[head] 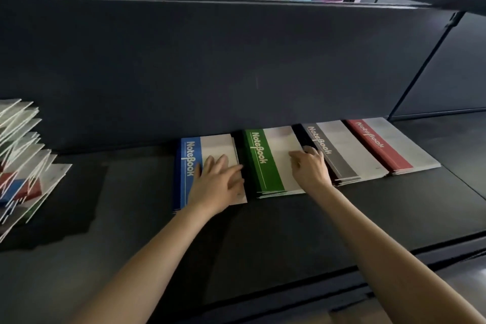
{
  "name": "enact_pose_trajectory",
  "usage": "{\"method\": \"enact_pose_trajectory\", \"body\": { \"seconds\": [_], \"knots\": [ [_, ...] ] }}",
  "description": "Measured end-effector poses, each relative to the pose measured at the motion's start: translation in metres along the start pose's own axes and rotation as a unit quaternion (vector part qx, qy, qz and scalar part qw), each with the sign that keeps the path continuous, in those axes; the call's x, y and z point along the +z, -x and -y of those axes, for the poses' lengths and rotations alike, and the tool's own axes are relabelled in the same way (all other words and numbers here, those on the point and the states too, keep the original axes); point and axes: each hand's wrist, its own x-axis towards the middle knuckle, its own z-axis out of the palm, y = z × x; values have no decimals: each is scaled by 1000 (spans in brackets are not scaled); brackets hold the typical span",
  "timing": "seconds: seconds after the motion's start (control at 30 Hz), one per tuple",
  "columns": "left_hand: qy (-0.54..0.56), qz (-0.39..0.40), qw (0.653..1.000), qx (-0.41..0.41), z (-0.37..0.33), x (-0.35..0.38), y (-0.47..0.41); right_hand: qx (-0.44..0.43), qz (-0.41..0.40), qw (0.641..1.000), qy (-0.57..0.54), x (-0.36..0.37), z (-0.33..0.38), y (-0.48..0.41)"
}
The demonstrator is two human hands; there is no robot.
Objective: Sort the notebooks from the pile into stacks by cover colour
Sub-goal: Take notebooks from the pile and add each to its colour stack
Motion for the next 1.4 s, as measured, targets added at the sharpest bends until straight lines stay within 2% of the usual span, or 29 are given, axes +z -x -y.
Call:
{"method": "enact_pose_trajectory", "body": {
  "seconds": [0.27,0.4,0.67,0.77,0.83,0.93,1.03,1.2,1.33,1.4],
  "knots": [
    [-41,69,997,-22,-1,2,-4,12,5,999,41,8,10,4],
    [-57,90,994,10,-1,-1,-1,6,-24,999,43,10,8,2],
    [-44,54,996,56,-1,-4,4,8,-34,999,30,15,2,1],
    [-54,-5,992,111,-3,-4,9,-33,-54,997,45,16,1,3],
    [-61,-29,992,107,-3,-4,10,-84,-94,991,42,15,0,8],
    [-40,14,997,64,-5,-8,10,-131,-119,984,4,15,-3,20],
    [-15,68,996,54,-11,-17,10,-160,-76,984,-27,12,-10,30],
    [31,42,998,27,-26,-25,9,-109,22,991,-74,-11,-25,38],
    [42,72,996,12,-57,-27,9,-85,119,987,-60,-28,-33,40],
    [29,86,996,13,-69,-25,7,-91,140,985,-42,-30,-33,43]
  ]
}}
